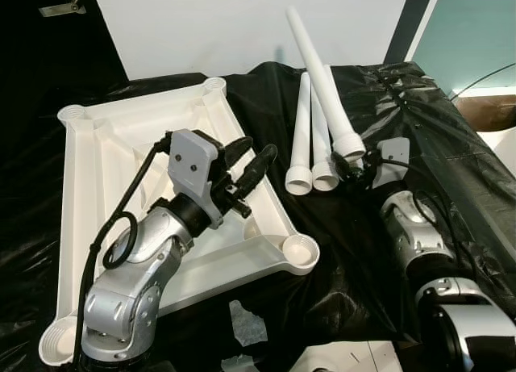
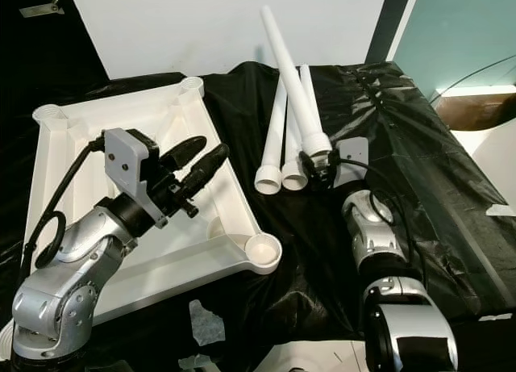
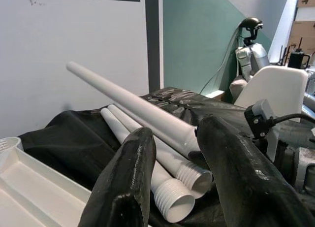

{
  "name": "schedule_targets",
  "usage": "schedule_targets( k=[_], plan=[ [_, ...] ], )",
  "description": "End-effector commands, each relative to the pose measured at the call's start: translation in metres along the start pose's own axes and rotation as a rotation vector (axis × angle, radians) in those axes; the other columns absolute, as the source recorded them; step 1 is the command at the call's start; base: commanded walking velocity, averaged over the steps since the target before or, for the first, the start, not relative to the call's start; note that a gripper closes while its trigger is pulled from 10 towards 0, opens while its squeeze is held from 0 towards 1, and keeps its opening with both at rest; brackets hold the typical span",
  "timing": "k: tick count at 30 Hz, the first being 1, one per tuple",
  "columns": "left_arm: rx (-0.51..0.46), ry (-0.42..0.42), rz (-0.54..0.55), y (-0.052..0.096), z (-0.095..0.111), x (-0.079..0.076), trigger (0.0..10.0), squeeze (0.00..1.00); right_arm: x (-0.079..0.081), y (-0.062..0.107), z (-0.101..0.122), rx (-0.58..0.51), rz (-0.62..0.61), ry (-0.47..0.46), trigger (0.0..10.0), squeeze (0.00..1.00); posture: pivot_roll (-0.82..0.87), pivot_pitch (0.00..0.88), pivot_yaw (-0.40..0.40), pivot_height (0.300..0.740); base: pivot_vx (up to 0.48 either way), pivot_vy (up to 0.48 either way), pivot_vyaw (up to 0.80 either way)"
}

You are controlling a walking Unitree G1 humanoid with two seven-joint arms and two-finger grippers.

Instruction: Building children table

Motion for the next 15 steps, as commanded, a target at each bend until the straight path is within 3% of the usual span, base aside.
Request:
schedule_targets(
  k=[1, 2, 3, 7, 9, 15],
  plan=[
    [0.005, 0.000, 0.040, -0.001, 0.001, 0.004, 10.0, 0.00, 0.001, 0.001, 0.003, -0.017, -0.009, -0.020, 10.0, 0.00, 0.13, 0.088, -0.008, 0.740, 0.000, 0.000, 0.00],
    [0.005, 0.000, 0.040, -0.001, 0.001, 0.004, 10.0, 0.00, 0.001, 0.001, 0.003, -0.017, -0.009, -0.020, 10.0, 0.00, 0.13, 0.088, -0.008, 0.740, 0.000, 0.000, 0.00],
    [0.003, -0.001, 0.045, 0.000, 0.002, 0.005, 10.0, 0.00, 0.015, 0.003, 0.007, -0.041, 0.038, -0.018, 10.0, 0.00, 0.13, 0.087, -0.012, 0.740, 0.000, 0.000, 0.00],
    [0.002, -0.001, 0.049, 0.000, 0.002, 0.006, 10.0, 0.00, 0.026, 0.005, 0.011, -0.064, 0.080, -0.002, 10.0, 0.00, 0.13, 0.087, -0.012, 0.740, 0.000, 0.000, 0.00],
    [-0.002, 0.000, 0.050, -0.001, 0.002, 0.005, 10.0, 0.00, 0.041, 0.009, 0.017, -0.088, 0.131, -0.003, 10.0, 0.00, 0.13, 0.084, -0.017, 0.740, 0.000, 0.000, 0.00],
    [-0.007, 0.000, 0.052, -0.001, 0.003, 0.003, 10.0, 0.00, 0.054, 0.019, 0.019, -0.088, 0.155, -0.060, 10.0, 0.00, 0.14, 0.074, -0.030, 0.740, 0.000, 0.000, 0.00]
  ],
)
Point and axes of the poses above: a point about 5 cm out from each wrist's last joint towards the gripper, its own y axis pointing back from the gripper into the wrist, its own z axis along the axis of the wrist's last joint, x = y × z, the point moved 3 cm from there along -y, pointing out of the wrist towards the gripper, and after that the axes turned 6 degrees about -y, right-handed, at the moved point
